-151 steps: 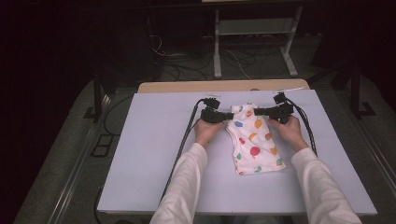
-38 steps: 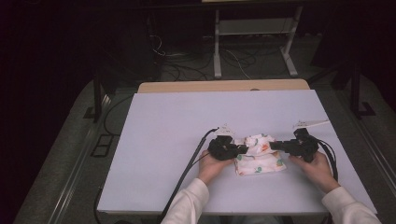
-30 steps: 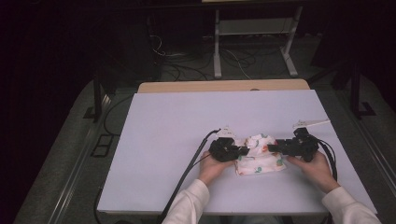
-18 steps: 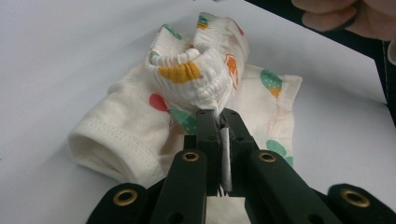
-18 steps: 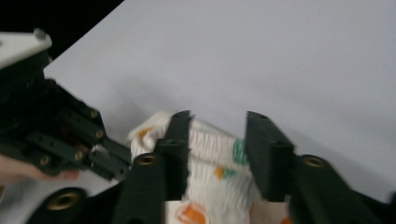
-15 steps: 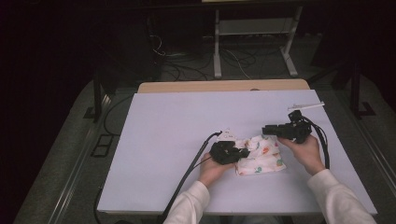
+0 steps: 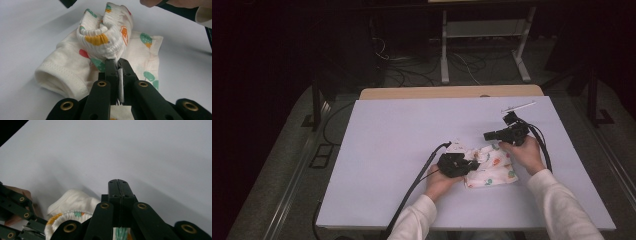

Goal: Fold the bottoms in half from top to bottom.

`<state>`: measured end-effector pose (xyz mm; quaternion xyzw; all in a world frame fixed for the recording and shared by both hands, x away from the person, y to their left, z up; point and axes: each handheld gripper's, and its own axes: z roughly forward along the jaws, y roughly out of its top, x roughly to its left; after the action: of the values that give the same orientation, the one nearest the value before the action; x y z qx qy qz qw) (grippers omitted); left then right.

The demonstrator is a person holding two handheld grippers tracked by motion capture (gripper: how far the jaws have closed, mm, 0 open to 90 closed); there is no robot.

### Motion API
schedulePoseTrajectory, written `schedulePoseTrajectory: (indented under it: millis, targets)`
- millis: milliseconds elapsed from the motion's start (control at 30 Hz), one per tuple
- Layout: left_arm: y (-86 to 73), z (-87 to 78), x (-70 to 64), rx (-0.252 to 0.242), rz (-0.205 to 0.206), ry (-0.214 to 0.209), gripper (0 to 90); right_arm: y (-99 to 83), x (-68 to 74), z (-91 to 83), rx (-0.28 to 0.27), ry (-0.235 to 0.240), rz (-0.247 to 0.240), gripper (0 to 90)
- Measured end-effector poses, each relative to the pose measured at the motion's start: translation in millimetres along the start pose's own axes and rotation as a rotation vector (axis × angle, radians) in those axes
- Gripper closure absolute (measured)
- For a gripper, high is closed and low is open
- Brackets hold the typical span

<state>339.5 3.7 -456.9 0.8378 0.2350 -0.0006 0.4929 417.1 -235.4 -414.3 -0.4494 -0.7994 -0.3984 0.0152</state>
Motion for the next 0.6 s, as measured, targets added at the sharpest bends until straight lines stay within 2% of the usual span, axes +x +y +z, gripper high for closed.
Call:
schedulePoseTrajectory:
  millis: [33, 167, 233, 267, 300, 400, 433, 500, 533, 567, 600]
  targets:
    - [0.0, -0.1, 0.0, 0.000, 0.002, 0.001, 86.5, 1.5, -1.7, 5.6, 0.020, -0.005, 0.006, 88.8]
    - [0.1, 0.2, -0.5, 0.003, 0.010, 0.001, 86.3, 1.4, -4.0, 10.1, 0.019, 0.013, 0.019, 88.8]
    - [0.1, 0.5, -1.3, 0.007, 0.016, 0.000, 85.6, -0.2, -4.5, 15.0, 0.053, 0.023, 0.016, 88.9]
    - [0.1, 0.5, -1.3, 0.007, 0.016, 0.000, 84.8, -0.2, -4.5, 15.0, 0.053, 0.023, 0.016, 88.9]
    - [-0.1, 0.5, -0.9, 0.009, 0.002, -0.013, 81.7, -1.7, -4.2, 17.2, 0.081, 0.028, 0.019, 88.9]
    - [-0.4, 0.3, -0.1, 0.019, -0.009, -0.029, 80.4, -3.5, -3.8, 17.1, 0.088, 0.039, 0.015, 88.9]
    - [-0.8, -0.2, 0.4, 0.028, -0.016, -0.045, 77.3, -5.9, -2.6, 15.6, 0.083, 0.058, 0.015, 88.9]
    - [-0.7, -0.8, 0.8, 0.036, -0.017, -0.048, 72.6, -6.7, -1.6, 15.2, 0.090, 0.061, 0.015, 88.9]
    - [-0.7, -1.5, 1.0, 0.039, -0.032, -0.049, 72.6, -7.9, -0.3, 14.8, 0.098, 0.059, 0.006, 88.9]
    - [-0.3, -2.3, 1.4, 0.040, -0.046, -0.053, 64.7, -10.0, 2.5, 12.5, 0.096, 0.068, 0.000, 88.9]
    - [0.4, -3.6, 1.2, 0.040, -0.059, -0.055, 64.7, -10.0, 2.5, 12.5, 0.096, 0.068, 0.000, 88.9]
